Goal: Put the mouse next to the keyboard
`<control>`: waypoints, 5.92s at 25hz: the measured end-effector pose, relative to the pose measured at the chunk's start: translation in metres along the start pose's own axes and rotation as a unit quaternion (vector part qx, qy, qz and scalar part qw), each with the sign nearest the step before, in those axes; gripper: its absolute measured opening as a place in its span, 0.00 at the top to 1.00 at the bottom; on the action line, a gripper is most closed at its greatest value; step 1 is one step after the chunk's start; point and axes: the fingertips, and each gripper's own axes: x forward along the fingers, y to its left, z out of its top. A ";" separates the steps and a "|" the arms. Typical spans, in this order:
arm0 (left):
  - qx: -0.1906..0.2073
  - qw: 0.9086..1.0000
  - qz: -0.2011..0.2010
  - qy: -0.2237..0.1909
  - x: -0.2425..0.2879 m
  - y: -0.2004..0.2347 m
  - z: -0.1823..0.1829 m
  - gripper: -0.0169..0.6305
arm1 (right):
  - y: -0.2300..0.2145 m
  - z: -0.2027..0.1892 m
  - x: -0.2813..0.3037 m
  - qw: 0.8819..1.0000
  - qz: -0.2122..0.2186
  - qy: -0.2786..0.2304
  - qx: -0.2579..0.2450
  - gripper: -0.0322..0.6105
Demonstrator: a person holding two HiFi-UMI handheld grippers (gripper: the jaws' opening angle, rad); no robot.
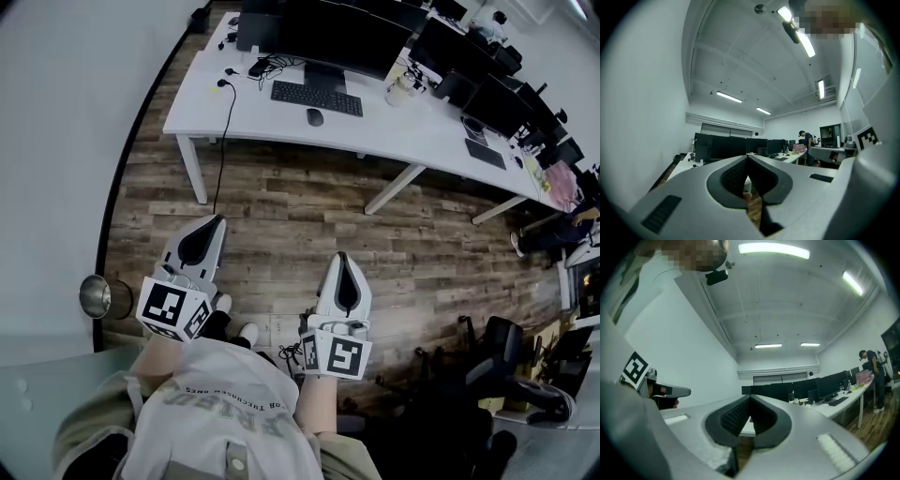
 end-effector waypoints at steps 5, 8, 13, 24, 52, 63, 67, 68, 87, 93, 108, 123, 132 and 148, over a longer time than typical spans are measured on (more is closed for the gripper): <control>-0.001 1.000 -0.003 -0.007 0.009 0.020 0.009 0.84 | -0.003 -0.005 0.022 0.994 0.035 -0.018 0.100 0.70; -0.016 1.000 -0.013 -0.005 0.026 0.036 0.009 0.45 | -0.007 -0.017 0.041 0.994 0.034 0.002 0.102 0.39; -0.048 0.998 -0.038 0.016 0.078 0.071 -0.013 0.29 | -0.008 -0.037 0.087 0.997 0.021 0.031 0.069 0.38; -0.065 0.995 -0.072 0.011 0.202 0.167 0.004 0.27 | 0.005 -0.048 0.237 0.999 0.010 0.039 0.035 0.38; -0.074 0.994 0.006 0.074 0.477 0.183 -0.040 0.27 | -0.165 -0.125 0.488 0.988 0.092 0.095 0.078 0.38; -0.089 0.986 0.069 0.123 0.523 0.211 -0.074 0.27 | -0.181 -0.202 0.567 0.969 0.136 0.169 0.113 0.38; -0.093 0.984 0.064 0.134 0.543 0.225 -0.088 0.27 | -0.175 -0.237 0.587 0.964 0.136 0.202 0.111 0.38; -0.094 0.984 0.062 0.137 0.549 0.228 -0.092 0.27 | -0.174 -0.246 0.592 0.962 0.135 0.210 0.109 0.38; -0.115 0.976 0.025 0.181 0.627 0.275 -0.138 0.27 | -0.153 -0.431 0.628 0.898 0.092 0.430 0.022 0.38; -0.120 0.974 0.011 0.194 0.643 0.286 -0.147 0.27 | -0.157 -0.474 0.616 0.866 0.074 0.494 0.009 0.38; -0.117 0.969 -0.034 0.213 0.677 0.283 -0.157 0.27 | -0.163 -0.486 0.616 0.849 0.053 0.526 -0.001 0.49; -0.092 0.972 -0.095 0.195 0.711 0.249 -0.137 0.27 | -0.194 -0.432 0.630 0.880 0.013 0.474 0.026 0.49; -0.081 0.969 -0.134 0.192 0.737 0.207 -0.132 0.27 | -0.256 -0.400 0.631 0.897 -0.038 0.439 0.043 0.49; -0.075 0.975 -0.094 0.184 0.809 0.115 -0.137 0.27 | -0.391 -0.381 0.647 0.906 -0.009 0.421 0.036 0.49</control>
